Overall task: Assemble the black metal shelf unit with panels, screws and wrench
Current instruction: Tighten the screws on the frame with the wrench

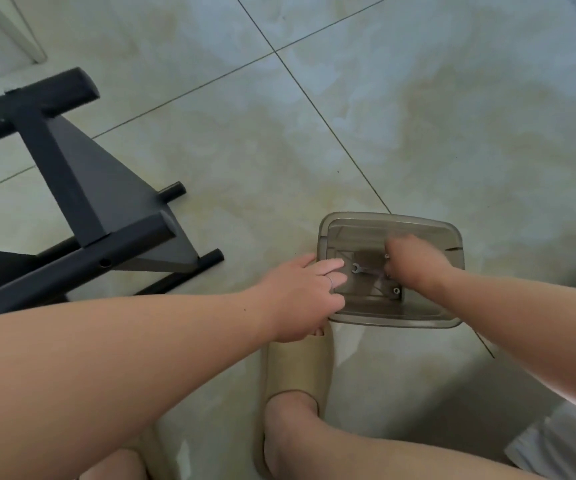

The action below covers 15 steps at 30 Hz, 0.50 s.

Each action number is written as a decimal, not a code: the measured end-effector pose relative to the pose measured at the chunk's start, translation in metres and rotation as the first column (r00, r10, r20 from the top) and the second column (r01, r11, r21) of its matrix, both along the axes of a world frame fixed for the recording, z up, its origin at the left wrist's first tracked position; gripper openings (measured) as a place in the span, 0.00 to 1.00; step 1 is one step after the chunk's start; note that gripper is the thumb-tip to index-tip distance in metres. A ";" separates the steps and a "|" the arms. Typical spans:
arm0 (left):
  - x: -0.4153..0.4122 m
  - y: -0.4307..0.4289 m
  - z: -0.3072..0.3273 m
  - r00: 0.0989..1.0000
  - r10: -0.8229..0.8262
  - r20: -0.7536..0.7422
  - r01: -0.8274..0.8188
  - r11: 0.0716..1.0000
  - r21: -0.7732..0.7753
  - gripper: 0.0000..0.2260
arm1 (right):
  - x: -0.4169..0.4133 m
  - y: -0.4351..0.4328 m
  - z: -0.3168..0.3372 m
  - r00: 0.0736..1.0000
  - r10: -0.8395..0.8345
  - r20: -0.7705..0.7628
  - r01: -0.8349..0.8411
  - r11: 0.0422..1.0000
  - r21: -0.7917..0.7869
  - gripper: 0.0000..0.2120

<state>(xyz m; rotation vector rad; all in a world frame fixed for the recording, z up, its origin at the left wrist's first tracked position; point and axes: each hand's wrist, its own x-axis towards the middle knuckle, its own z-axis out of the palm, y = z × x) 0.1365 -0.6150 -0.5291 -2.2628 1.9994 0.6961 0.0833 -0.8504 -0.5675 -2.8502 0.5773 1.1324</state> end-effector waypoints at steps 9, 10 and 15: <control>0.022 0.036 0.110 0.988 0.074 0.137 -0.071 0.997 -0.027 0.13 | 0.023 0.046 0.108 0.939 -0.200 0.279 0.128 0.958 0.255 0.03; 0.026 0.044 0.125 0.981 0.127 0.144 -0.123 0.992 -0.033 0.13 | 0.027 0.055 0.125 0.925 -0.211 0.315 0.123 0.953 0.277 0.03; 0.035 0.098 0.185 0.828 0.560 0.037 -0.558 0.828 -0.048 0.10 | 0.039 0.111 0.210 0.846 -0.241 0.475 0.070 0.934 0.349 0.02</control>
